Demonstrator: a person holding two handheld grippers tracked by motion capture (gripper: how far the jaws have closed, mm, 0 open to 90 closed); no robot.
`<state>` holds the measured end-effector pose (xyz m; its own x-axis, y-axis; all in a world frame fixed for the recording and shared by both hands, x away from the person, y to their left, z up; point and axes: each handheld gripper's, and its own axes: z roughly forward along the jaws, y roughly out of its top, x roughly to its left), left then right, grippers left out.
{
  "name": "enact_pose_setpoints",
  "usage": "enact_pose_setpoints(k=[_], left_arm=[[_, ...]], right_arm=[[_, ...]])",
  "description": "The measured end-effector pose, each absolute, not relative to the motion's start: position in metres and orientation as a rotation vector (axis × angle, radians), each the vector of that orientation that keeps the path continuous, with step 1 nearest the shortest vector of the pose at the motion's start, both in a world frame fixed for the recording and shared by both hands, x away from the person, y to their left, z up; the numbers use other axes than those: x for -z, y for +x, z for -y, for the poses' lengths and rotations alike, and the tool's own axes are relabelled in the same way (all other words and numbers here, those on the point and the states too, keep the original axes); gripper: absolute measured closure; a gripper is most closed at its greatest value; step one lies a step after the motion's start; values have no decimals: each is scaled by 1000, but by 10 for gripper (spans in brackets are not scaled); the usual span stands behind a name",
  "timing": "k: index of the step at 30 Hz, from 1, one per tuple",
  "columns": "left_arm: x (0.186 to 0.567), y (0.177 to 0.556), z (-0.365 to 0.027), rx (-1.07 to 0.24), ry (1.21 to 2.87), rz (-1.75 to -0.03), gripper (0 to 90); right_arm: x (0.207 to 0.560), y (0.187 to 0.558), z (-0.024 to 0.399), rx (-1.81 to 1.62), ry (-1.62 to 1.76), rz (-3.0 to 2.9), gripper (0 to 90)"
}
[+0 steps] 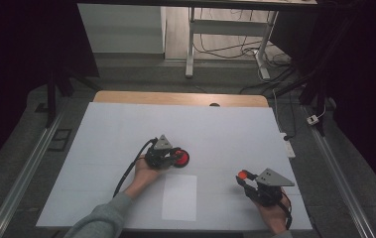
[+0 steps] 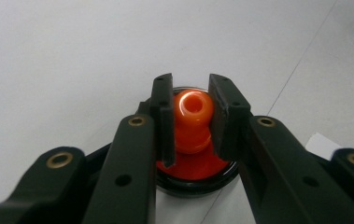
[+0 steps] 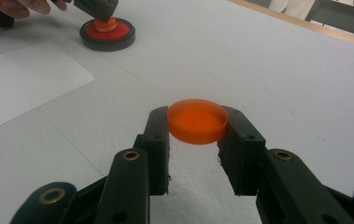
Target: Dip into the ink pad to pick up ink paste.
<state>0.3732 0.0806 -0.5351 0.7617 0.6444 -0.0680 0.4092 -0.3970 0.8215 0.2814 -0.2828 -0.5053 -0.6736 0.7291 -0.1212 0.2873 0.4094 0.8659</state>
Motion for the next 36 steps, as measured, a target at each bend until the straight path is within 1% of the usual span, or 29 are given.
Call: enact_pose_setpoints(k=[6, 12, 19, 23, 25, 29, 36], left_arm=[[536, 374, -81, -319, 2036, -789, 724], [535, 376, -84, -277, 2019, -809, 724], [534, 374, -81, -313, 2041, -804, 723], [532, 374, -82, -310, 2041, -805, 722], [528, 373, -87, -325, 2008, -806, 722], [509, 372, -102, -308, 1902, -811, 722], [487, 361, -111, -269, 1852, -758, 721]], right_arm=[[505, 281, 283, -1198, 862, -2178, 645], [505, 281, 282, -1206, 860, -2176, 645], [505, 281, 283, -1202, 857, -2175, 644], [505, 281, 283, -1199, 858, -2176, 644], [504, 281, 283, -1197, 861, -2176, 645], [504, 281, 283, -1201, 857, -2173, 644], [505, 283, 282, -1198, 855, -2183, 644]])
